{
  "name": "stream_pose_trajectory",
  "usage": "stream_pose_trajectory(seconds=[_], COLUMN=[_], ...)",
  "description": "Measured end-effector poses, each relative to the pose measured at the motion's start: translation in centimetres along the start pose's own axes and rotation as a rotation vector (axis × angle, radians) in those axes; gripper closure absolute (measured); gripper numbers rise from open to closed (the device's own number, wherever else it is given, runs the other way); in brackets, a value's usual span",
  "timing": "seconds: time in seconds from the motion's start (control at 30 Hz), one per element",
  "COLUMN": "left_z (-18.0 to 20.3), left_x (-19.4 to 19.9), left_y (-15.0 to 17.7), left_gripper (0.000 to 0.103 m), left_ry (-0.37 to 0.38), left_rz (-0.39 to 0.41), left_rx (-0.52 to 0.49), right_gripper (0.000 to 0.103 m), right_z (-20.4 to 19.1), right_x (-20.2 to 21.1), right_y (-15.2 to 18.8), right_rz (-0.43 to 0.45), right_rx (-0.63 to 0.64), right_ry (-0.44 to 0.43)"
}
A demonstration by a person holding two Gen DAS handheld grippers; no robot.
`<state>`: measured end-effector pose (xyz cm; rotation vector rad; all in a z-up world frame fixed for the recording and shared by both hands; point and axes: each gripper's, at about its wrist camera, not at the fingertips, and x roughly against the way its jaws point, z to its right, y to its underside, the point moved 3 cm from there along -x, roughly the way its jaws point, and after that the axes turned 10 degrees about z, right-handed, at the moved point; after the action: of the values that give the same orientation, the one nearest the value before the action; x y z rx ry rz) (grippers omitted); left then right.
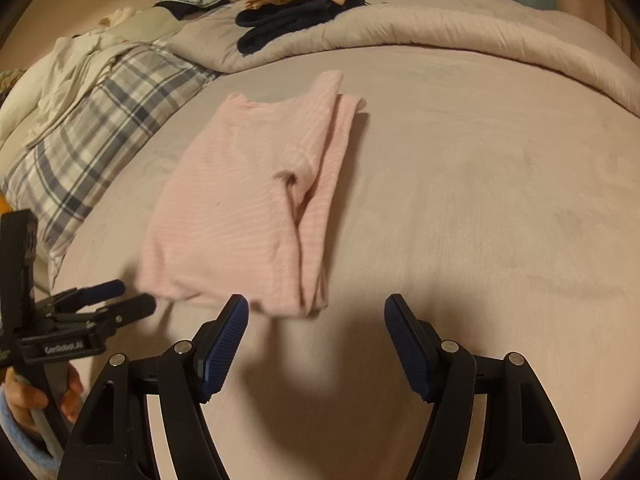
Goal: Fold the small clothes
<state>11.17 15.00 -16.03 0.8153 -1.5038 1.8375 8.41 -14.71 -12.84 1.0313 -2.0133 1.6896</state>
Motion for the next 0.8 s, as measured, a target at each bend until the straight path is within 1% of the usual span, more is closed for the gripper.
stream_pose_trajectory(seconds=[0.2, 0.3, 0.37, 0.43, 0.5, 0.57, 0.63, 0.8], left_z=[0.9, 1.6, 2.0, 2.6, 2.9, 3.3, 3.8, 4.8], left_x=[1.5, 2.6, 3.6, 4.9, 6.0, 7.3, 8.5, 11.6], left_y=[0.9, 1.4, 1.7, 2.0, 2.0, 2.0, 1.9, 1.5], left_gripper=[0.012, 0.011, 0.011, 0.008, 0.002, 0.001, 0.001, 0.001], left_ry=[0.001, 0.001, -0.008, -0.022, -0.021, -0.006, -0.004, -0.029], left_rz=[0.004, 0.009, 0.021, 0.043, 0.067, 0.095, 0.124, 0.192], left_rx=[0.030, 0.032, 0.034, 0.031, 0.039, 0.049, 0.043, 0.028], right_gripper=[0.033, 0.031, 0.018, 0.014, 0.012, 0.010, 0.008, 0.003], right_z=[-1.4, -2.2, -2.6, -2.9, -3.3, -3.7, -4.0, -4.2], right_x=[1.8, 3.1, 4.1, 5.2, 6.2, 7.0, 7.7, 9.4], right_y=[0.5, 0.7, 0.8, 1.0, 1.3, 1.4, 1.4, 1.5], right_rz=[0.020, 0.048, 0.073, 0.101, 0.117, 0.134, 0.152, 0.199], right_rx=[0.041, 0.069, 0.068, 0.059, 0.054, 0.063, 0.076, 0.065], right_ry=[-0.021, -0.018, -0.027, -0.044, -0.060, -0.060, -0.054, -0.054])
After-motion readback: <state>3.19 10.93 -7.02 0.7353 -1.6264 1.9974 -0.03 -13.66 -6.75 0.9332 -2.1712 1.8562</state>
